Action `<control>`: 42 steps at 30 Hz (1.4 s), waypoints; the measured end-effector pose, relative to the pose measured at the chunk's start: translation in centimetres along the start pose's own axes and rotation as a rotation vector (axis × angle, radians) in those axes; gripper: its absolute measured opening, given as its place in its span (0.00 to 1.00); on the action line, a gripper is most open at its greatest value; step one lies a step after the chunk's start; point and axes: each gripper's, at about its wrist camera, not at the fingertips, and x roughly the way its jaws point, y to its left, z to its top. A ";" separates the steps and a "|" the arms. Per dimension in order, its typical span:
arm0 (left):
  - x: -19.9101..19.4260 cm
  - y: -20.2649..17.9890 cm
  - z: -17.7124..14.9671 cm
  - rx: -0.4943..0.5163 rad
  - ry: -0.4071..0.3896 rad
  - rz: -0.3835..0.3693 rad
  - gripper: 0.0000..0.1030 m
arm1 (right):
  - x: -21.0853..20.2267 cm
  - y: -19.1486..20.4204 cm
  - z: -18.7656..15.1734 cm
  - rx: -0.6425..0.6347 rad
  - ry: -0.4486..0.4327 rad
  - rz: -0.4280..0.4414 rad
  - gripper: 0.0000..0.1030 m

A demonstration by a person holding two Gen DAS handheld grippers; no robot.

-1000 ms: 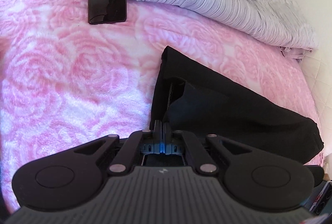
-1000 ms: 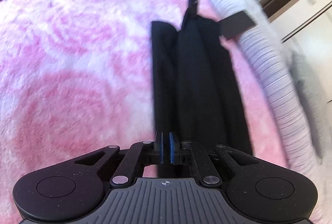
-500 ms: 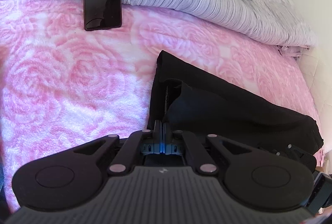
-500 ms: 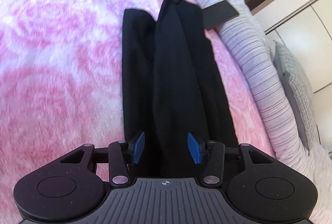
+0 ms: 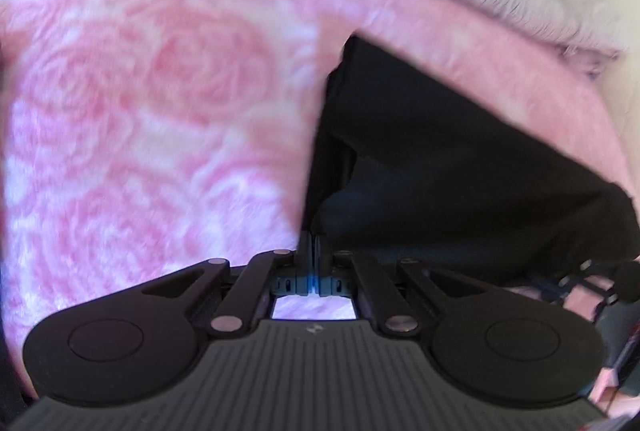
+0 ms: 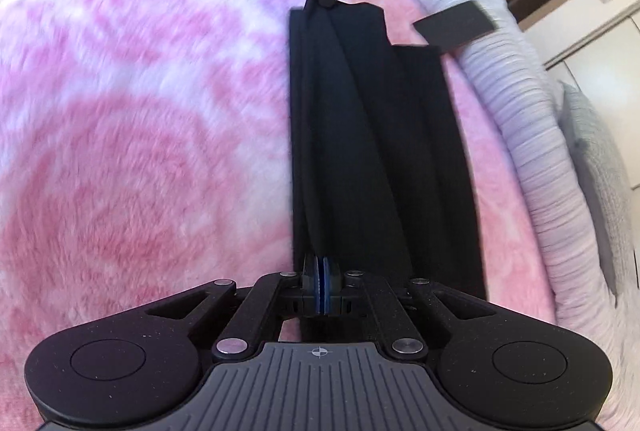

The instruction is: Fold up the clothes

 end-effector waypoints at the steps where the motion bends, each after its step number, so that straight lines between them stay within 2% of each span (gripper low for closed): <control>1: -0.1 0.0 -0.1 0.012 -0.003 0.025 0.00 | 0.0 0.1 0.0 0.001 0.000 -0.005 0.01; 4: -1.0 0.1 -0.1 0.048 -0.015 0.116 0.00 | -0.9 0.3 -0.2 -0.003 0.014 -0.013 0.02; 5: -1.7 -0.1 0.0 0.070 -0.029 0.141 0.00 | -1.1 0.4 -0.3 -0.004 0.019 -0.016 0.06; 7: -3.2 -1.0 0.3 0.129 -0.073 0.167 0.00 | -2.0 0.2 -0.4 0.018 0.026 -0.013 0.22; 9: -3.9 -2.7 1.0 0.191 -0.108 0.140 0.00 | -3.0 -0.2 -0.5 0.058 0.032 -0.008 0.57; 10: -3.3 -3.8 1.5 0.220 -0.112 0.116 0.01 | -3.5 -0.7 -0.5 0.091 0.033 -0.014 0.59; 15: -0.2 -9.0 3.8 0.361 -0.129 -0.005 0.02 | -2.5 -7.2 -3.8 0.479 0.072 -0.015 0.58; 17: 2.2 -10.4 4.7 0.389 -0.107 -0.040 0.04 | -1.8 -10.0 -5.3 0.647 0.090 -0.012 0.58; 21: 6.9 -11.2 5.7 0.451 -0.070 0.022 0.08 | 0.3 -15.5 -9.6 0.995 0.139 0.012 0.58; 24: 7.5 -10.0 7.0 0.420 -0.076 0.050 0.03 | 0.3 -18.0 -12.8 1.110 0.107 0.001 0.58; 25: 7.2 -10.0 7.4 0.416 -0.073 0.062 0.02 | -0.4 -18.5 -13.4 1.121 0.088 -0.008 0.58; 28: 7.4 -11.0 7.6 0.519 -0.057 0.088 0.07 | -3.0 -19.5 -15.2 1.110 0.047 -0.039 0.58; 30: 7.7 -11.7 7.7 0.595 -0.044 0.104 0.09 | -3.8 -20.3 -16.5 1.056 0.052 -0.067 0.58; 32: 8.1 -12.4 7.8 0.672 -0.032 0.119 0.18 | -3.7 -21.2 -18.6 1.026 0.083 -0.078 0.58; 34: 8.4 -13.1 7.9 0.748 -0.019 0.135 0.24 | -3.0 -22.1 -20.4 0.998 0.120 -0.055 0.58; 38: 9.1 -14.6 8.0 0.901 0.007 0.165 0.23 | -0.3 -22.4 -22.7 0.868 0.216 0.060 0.58; 40: 9.4 -15.3 8.1 0.978 0.020 0.181 0.13 | 0.5 -22.3 -22.9 0.798 0.235 0.099 0.41; 41: 9.4 -15.3 8.2 0.979 0.020 0.186 0.12 | 0.6 -22.6 -22.8 0.787 0.234 0.108 0.18; 42: 9.3 -15.3 8.3 0.959 0.015 0.188 0.11 | 0.5 -23.1 -22.7 0.786 0.230 0.112 0.08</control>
